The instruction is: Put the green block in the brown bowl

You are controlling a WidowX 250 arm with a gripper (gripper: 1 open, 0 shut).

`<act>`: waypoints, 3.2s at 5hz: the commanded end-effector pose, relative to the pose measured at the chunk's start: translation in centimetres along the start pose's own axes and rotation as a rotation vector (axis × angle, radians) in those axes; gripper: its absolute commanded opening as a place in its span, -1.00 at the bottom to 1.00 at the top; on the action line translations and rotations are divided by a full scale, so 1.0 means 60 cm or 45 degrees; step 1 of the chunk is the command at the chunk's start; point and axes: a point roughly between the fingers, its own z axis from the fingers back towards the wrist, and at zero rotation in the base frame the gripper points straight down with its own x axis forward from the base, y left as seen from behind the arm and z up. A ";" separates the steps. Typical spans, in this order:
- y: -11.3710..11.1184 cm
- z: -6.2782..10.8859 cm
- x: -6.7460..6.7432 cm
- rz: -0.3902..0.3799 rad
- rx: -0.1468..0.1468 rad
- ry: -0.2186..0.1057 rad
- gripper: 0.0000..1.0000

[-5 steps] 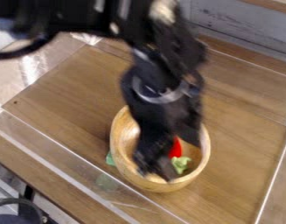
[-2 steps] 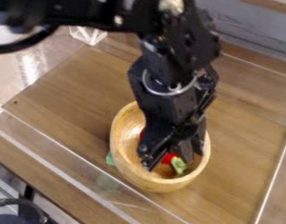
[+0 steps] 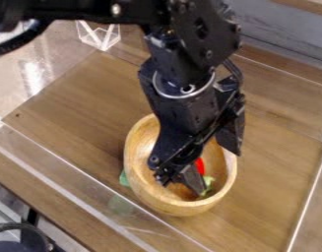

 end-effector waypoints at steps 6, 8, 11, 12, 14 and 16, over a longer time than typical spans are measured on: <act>-0.093 0.070 0.043 -0.266 -0.171 0.165 1.00; -0.095 0.086 0.017 -0.222 -0.204 0.122 1.00; -0.069 0.040 0.025 -0.185 -0.241 0.087 1.00; -0.061 0.024 0.027 -0.206 -0.252 0.078 1.00; -0.058 0.044 0.006 -0.281 -0.250 0.037 1.00; -0.069 0.096 -0.019 -0.370 -0.260 0.011 1.00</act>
